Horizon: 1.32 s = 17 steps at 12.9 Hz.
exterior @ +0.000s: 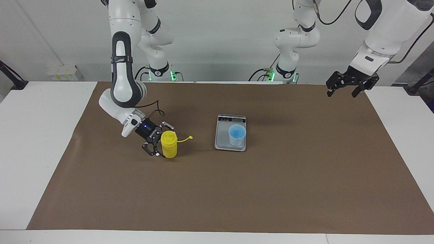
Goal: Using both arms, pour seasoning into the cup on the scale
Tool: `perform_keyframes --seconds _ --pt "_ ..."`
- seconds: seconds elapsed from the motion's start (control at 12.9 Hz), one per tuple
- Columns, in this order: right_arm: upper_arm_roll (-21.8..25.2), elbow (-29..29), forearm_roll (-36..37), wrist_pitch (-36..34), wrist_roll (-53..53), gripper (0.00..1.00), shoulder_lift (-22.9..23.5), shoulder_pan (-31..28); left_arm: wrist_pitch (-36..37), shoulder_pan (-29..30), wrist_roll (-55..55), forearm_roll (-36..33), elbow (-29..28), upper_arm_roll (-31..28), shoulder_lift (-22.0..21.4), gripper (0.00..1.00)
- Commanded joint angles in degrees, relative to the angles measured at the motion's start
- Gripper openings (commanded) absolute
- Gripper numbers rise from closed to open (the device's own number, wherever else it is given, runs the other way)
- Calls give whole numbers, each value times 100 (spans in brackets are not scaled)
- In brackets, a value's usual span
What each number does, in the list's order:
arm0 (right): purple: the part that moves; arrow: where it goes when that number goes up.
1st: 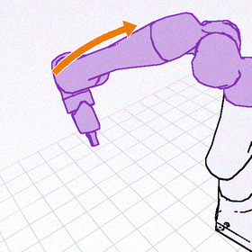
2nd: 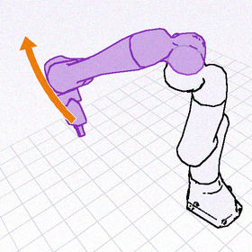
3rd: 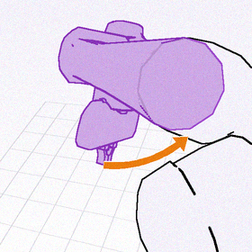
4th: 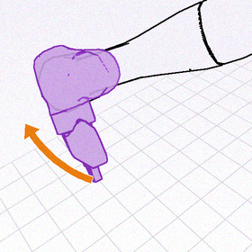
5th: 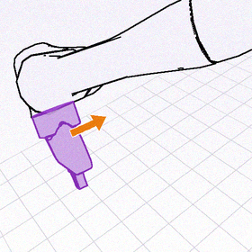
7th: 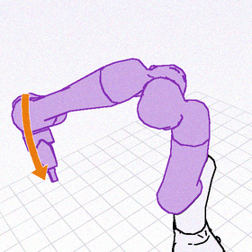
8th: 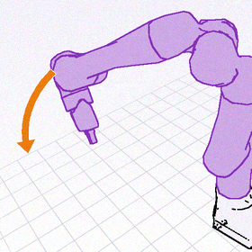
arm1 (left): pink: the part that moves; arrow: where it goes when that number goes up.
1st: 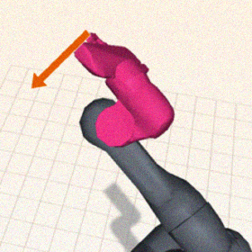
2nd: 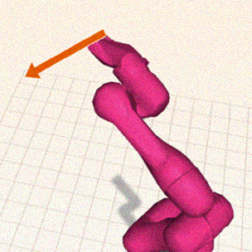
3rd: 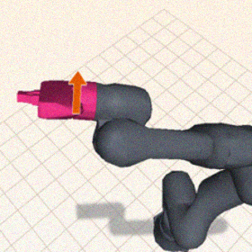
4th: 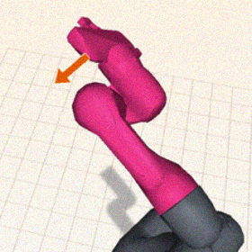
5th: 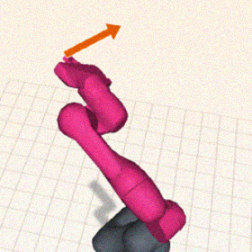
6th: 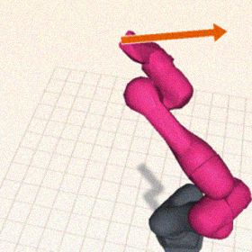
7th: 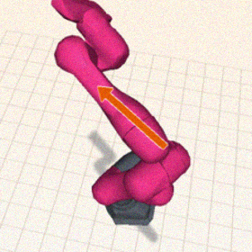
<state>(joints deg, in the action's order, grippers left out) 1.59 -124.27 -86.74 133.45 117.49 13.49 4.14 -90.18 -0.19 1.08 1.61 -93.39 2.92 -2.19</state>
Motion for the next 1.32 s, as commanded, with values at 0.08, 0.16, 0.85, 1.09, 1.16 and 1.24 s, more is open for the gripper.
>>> perform_keyframes --seconds 0.08,0.16,0.85,1.09,1.16,1.24 --pt "8 -282 174 -82 160 100 -321 -150 -17 90 85 -47 -162 42 -159 100" --pt "8 -282 462 -82 151 100 -373 -229 -17 90 85 -47 -162 42 -159 100" --pt "52 95 3810 -99 -251 100 -769 -546 -17 90 85 -47 -162 42 -159 100" --pt "52 525 5031 -379 -1294 100 -909 -564 -17 90 77 -47 -162 42 -159 100" --pt "52 692 5453 -485 -1795 100 -971 -520 -17 90 85 -47 -162 42 -159 100" --pt "26 833 5866 -565 -2357 100 -1050 -494 -17 90 77 -47 -162 42 -159 100"
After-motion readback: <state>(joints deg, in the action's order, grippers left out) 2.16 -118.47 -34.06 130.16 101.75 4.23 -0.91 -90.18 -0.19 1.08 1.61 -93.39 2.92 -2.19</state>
